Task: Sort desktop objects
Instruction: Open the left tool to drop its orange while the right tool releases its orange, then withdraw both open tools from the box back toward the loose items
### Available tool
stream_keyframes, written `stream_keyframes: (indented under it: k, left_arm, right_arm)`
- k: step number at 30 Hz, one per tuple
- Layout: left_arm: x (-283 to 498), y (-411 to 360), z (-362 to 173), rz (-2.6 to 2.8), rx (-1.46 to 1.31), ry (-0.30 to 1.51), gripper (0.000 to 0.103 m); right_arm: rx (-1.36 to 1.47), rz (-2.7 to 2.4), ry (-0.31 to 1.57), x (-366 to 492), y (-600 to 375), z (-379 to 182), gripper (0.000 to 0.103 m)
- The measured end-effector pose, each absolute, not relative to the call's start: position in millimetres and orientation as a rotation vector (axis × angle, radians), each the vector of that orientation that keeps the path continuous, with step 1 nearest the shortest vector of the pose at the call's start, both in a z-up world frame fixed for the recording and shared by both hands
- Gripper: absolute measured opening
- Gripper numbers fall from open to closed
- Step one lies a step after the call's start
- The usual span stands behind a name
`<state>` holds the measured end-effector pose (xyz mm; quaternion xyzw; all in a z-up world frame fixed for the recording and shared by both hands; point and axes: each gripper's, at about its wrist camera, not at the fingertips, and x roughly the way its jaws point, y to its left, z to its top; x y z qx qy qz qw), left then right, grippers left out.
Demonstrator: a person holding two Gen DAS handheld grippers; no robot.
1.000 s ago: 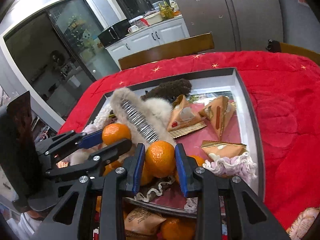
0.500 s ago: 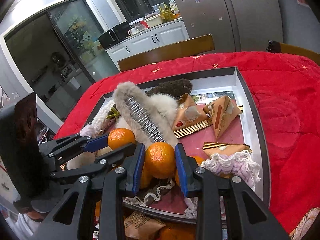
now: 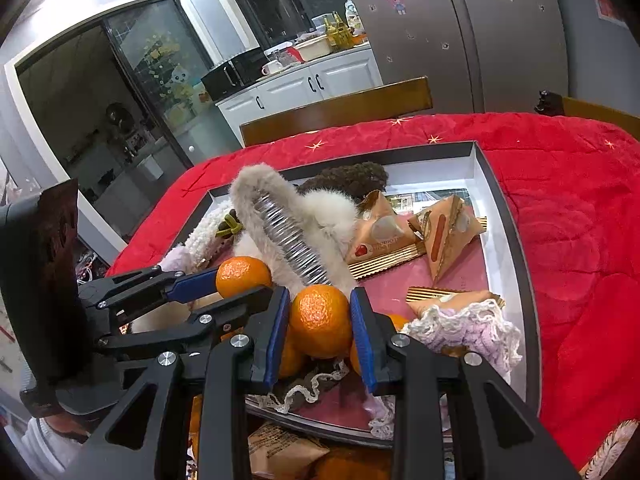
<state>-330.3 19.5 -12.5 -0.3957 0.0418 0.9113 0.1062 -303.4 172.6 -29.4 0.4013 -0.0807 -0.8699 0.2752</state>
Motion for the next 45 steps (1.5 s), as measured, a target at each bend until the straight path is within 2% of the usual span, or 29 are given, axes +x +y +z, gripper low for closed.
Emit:
stream_keyframes:
  k: [4,5,6,7,8,9,10,11,20,37,45]
  left_arm:
    - [-332,18,-10,2.735,-1.208,0.155,0.035]
    - [-333,17,-10,2.745,-1.210,0.158,0.045]
    - [-332,15,-8,2.756,-1.206,0.150,0.053]
    - [-332,13,-6,2.760,-1.198,0.133,0.068]
    - [-331,10,-4,2.761,-1.190,0.106,0.081]
    - [-331,6,-1,2.762,-1.197,0.085,0.088]
    - [-331,5,2,2.758,-1.209,0.069,0.102]
    - [-330,3,5,2.754,-1.198,0.056,0.103]
    - [-325,2,21,2.781,-1.128,0.049,0.103]
    - [-319,-1,28,2.805,-1.122,0.053,0.103]
    - [-302,-15,60,2.846,-1.057,0.007,0.103]
  right_arm:
    - [1.066,-2.330,-0.200,-303,174,-26,0.035]
    - [1.060,-2.326,-0.205,-303,175,-24,0.037]
    - [1.048,-2.322,-0.218,-302,176,-21,0.051]
    - [1.040,-2.321,-0.225,-302,177,-19,0.072]
    - [1.032,-2.325,-0.227,-301,178,-16,0.081]
    - [1.005,-2.335,-0.228,-299,180,-11,0.092]
    - [0.982,-2.338,-0.232,-297,181,-8,0.099]
    - [0.955,-2.331,-0.243,-295,184,-3,0.103]
    - [0.858,-2.297,-0.364,-293,202,20,0.103]
    - [0.885,-2.274,-0.361,-290,195,17,0.103]
    - [0.821,-2.302,-0.331,-276,196,39,0.103]
